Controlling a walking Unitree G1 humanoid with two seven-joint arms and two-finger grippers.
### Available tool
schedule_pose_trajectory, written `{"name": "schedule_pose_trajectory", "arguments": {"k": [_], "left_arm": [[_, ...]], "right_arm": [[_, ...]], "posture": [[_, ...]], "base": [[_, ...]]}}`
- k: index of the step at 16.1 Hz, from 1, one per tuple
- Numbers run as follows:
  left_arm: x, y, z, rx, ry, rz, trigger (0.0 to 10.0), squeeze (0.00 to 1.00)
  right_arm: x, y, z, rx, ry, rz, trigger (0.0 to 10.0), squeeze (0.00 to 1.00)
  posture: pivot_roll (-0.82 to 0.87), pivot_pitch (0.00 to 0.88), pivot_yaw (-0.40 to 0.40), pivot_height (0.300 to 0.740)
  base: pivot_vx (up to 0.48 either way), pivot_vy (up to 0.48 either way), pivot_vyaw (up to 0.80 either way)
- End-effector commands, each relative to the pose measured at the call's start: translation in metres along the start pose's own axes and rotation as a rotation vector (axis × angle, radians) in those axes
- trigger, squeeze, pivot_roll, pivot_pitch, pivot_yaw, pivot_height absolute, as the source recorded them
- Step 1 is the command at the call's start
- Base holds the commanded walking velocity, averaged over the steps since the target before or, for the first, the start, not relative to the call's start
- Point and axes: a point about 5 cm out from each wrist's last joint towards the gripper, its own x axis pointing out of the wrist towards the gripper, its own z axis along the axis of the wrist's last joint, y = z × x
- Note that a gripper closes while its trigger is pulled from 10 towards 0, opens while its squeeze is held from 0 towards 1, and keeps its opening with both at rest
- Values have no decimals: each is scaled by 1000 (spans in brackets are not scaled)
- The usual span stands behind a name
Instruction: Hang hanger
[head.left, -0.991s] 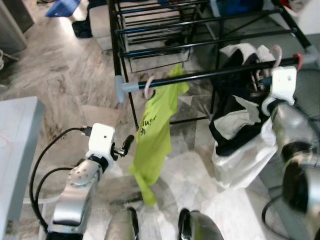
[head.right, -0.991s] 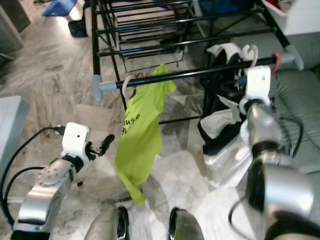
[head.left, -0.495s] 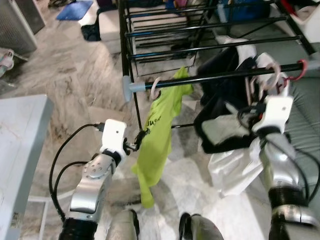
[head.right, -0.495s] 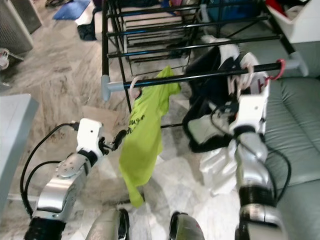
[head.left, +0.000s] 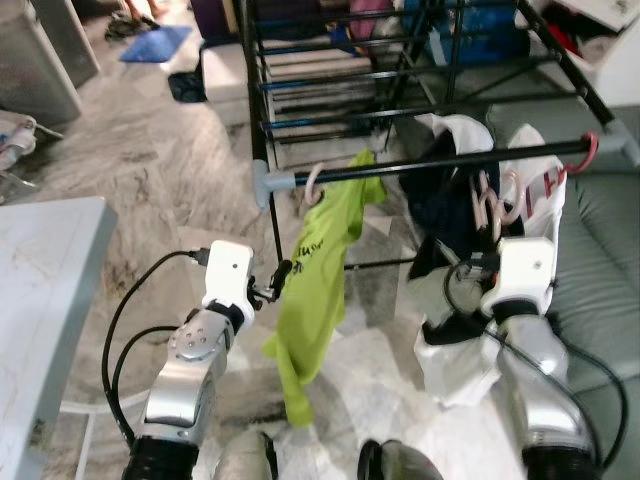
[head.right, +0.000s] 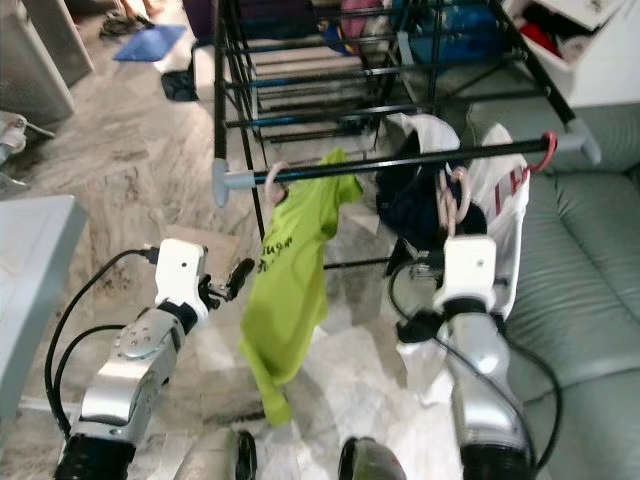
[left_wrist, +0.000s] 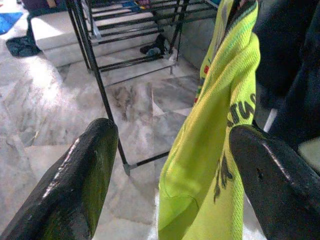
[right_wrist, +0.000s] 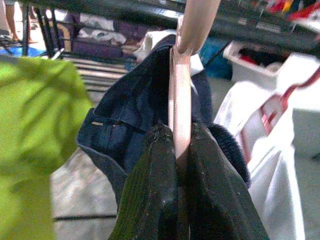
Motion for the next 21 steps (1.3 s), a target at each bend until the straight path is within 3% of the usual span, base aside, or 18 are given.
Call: {"name": "schedule_pose_trajectory", "arguments": {"k": [1,3,8,10,13,21], "left_arm": [[1,1,1,15,-6,-8,10000,0],[1,1,0,14,-15,-16,10000,0],[3,-4,5,8,-52,-42,10000,0],[1,1,6,4,-58,-7,10000,0],[-8,6,2,-2,-55,20,10000,0],[-1,3,4,2,-41,81,10000,0]], "right_arm": [[-10,1,-3,52,42,-24,10000,0],[-19,4,-9,59,76,-31,10000,0],[-19,0,-2,27,78,-42,10000,0],[-27,-2,-4,-9,95,-72,10000,0],[-42,5,-12,18,138,-43,10000,0],[-36,5,-9,24,146,-39,10000,0]], "posture": [[-14,20,21,740],[-16,21,22,740],[-19,26,17,740],[-17,26,14,740],[-13,34,10,740],[-16,40,5,740]], "base": [[0,0,0],[0,0,0],[0,0,0],[0,0,0],[0,0,0],[-32,0,0]]}}
